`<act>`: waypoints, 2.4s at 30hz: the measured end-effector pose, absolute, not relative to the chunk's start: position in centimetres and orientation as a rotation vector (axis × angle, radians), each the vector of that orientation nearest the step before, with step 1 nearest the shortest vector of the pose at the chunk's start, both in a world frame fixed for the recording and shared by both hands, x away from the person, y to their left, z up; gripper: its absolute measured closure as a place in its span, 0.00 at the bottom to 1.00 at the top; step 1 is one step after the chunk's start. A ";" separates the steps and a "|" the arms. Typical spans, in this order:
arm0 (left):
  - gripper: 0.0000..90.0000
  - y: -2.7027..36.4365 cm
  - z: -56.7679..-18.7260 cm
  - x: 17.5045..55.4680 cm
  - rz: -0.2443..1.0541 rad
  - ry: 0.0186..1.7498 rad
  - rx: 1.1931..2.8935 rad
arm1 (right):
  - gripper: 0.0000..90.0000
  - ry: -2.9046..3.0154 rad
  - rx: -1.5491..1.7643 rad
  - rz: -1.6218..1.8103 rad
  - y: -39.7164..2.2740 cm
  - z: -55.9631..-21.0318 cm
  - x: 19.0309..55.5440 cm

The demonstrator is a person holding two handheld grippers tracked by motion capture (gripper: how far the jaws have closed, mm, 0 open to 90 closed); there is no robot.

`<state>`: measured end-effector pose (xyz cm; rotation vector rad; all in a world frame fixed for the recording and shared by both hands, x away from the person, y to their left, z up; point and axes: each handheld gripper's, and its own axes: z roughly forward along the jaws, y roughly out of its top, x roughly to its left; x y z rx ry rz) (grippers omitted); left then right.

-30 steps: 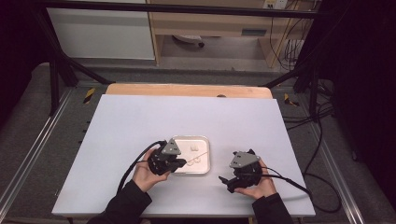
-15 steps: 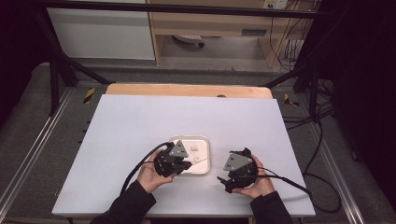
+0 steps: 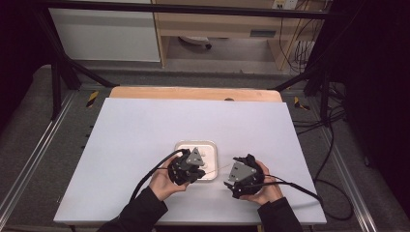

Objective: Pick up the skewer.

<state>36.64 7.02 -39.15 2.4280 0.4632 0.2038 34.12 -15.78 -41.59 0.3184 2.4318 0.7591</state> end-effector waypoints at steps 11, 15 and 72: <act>0.99 5.1 -39.0 36.5 0.199 0.415 2.463 | 0.38 2.410 0.130 0.730 -15.8 -42.0 34.1; 0.99 4.5 -39.1 36.5 0.194 0.410 2.474 | 0.43 2.408 0.097 0.711 -15.8 -42.1 34.1; 0.82 3.5 -39.4 36.5 0.140 0.353 2.654 | 0.99 2.455 -0.308 0.472 -16.0 -43.3 33.4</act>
